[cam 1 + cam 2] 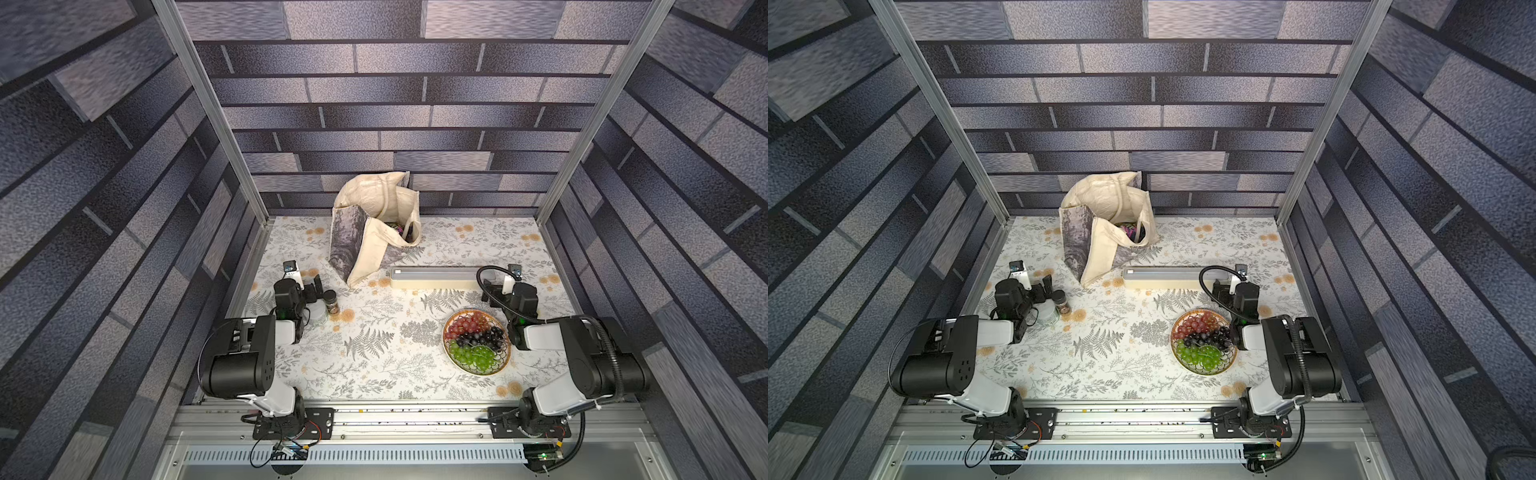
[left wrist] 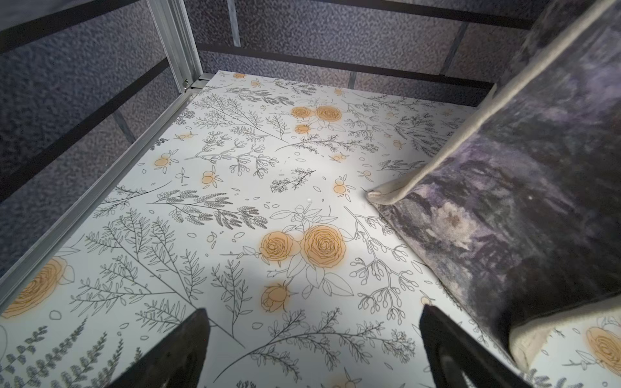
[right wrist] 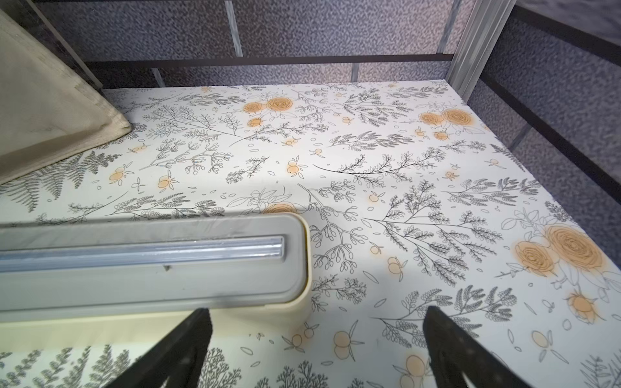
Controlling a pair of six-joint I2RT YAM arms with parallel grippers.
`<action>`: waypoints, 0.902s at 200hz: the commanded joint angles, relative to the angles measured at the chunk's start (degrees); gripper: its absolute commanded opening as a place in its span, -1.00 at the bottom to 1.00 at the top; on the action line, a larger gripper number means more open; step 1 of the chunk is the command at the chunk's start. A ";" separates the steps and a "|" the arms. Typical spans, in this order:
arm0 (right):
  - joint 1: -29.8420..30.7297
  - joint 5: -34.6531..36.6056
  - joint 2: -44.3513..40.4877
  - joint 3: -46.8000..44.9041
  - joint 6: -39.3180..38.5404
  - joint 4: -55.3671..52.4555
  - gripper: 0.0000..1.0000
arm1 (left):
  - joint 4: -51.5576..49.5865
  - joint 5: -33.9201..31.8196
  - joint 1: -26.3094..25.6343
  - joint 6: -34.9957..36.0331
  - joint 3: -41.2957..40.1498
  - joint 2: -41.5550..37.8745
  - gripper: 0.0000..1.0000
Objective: Wrap the plate with plastic wrap
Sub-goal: Move the plate to the center of the board.
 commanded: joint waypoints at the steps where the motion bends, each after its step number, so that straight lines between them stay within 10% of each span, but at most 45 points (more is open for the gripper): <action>1: -0.42 -0.38 -0.20 0.69 -0.48 1.41 1.00 | -1.23 -0.68 -0.40 0.24 0.48 -0.29 1.00; 180: -0.36 4.69 -6.34 -3.05 1.36 2.82 1.00 | -10.38 -7.83 -1.82 -0.52 1.75 -8.94 1.00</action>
